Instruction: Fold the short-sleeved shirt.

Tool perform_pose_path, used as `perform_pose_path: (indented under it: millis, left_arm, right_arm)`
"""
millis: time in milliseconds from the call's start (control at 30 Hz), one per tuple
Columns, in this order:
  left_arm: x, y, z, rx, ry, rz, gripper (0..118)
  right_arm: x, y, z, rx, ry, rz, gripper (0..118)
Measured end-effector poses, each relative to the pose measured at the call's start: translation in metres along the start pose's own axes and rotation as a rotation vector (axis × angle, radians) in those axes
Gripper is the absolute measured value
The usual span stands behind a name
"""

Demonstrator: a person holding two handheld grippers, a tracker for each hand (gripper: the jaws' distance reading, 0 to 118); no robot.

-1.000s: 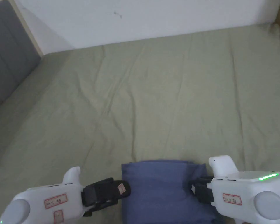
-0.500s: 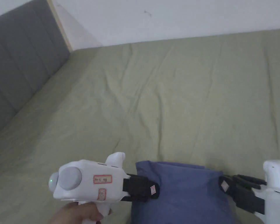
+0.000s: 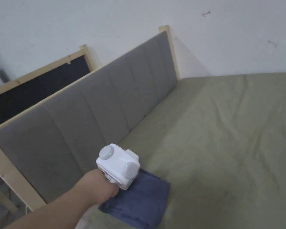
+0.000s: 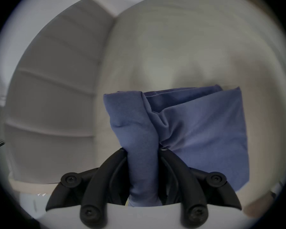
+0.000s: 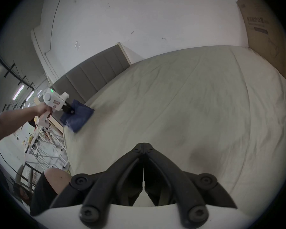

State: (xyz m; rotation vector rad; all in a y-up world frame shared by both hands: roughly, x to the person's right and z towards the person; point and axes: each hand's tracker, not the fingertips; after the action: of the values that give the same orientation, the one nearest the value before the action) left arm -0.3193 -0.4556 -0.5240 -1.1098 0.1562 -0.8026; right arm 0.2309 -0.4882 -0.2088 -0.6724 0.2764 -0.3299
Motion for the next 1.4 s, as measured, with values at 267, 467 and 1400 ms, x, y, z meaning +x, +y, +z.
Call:
perform_pose_path:
  millis: [267,467,1400]
  left_arm:
    - [-0.057,-0.038,-0.016,0.051,-0.003,0.253,95]
    - [-0.063,-0.082,0.049,0.225,-0.063,0.382,110]
    - [0.264,-0.194,0.458,1.267,-0.427,0.545,0]
  right_arm:
    - [-0.023,0.005,-0.005,-0.008,-0.015,0.094,0]
    - [-0.042,0.016,0.011,0.043,-0.016,0.143,0]
    - [-0.045,-0.043,0.278,0.587,-0.538,0.323,0]
